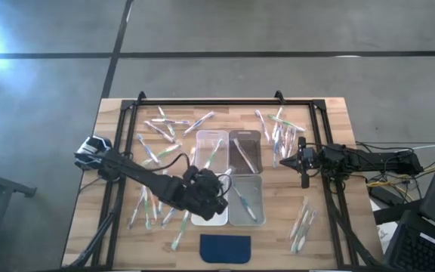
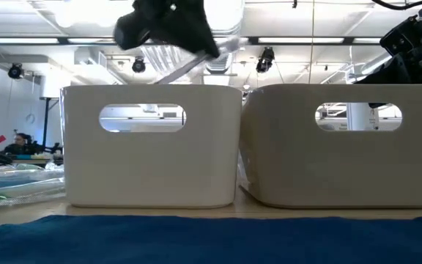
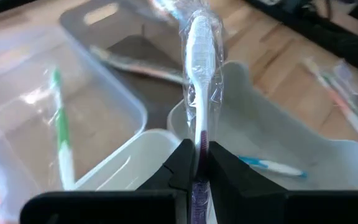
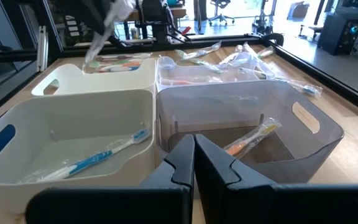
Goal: Pick & Place Toothbrushes
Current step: Put the violet toothbrush into the white bin
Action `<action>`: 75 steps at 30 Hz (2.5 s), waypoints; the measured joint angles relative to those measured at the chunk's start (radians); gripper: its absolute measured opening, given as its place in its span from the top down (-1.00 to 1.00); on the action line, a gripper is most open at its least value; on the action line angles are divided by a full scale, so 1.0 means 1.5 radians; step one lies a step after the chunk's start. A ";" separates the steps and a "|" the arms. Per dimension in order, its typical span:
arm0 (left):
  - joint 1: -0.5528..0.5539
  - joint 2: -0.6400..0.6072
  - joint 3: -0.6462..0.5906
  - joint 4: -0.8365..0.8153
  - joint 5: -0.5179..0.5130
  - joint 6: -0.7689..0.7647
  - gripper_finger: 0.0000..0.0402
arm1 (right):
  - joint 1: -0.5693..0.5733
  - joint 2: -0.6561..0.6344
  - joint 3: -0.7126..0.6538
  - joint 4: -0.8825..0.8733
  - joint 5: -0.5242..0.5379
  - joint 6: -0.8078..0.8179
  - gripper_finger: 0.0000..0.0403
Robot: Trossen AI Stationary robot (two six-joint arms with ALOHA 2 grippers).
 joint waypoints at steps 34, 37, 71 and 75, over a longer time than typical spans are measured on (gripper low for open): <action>0.011 0.037 -0.103 0.051 0.140 -0.128 0.84 | 0.000 0.000 0.000 0.000 0.000 -0.002 0.96; 0.016 0.042 -0.103 0.051 0.152 -0.132 0.84 | 0.000 0.000 0.000 0.000 0.000 -0.002 0.96; 0.036 0.052 -0.144 0.090 0.207 -0.125 0.54 | 0.000 0.000 0.000 0.000 0.000 0.000 0.96; 0.036 0.052 -0.143 0.094 0.209 -0.104 0.45 | 0.000 0.000 0.000 0.000 0.000 -0.003 0.96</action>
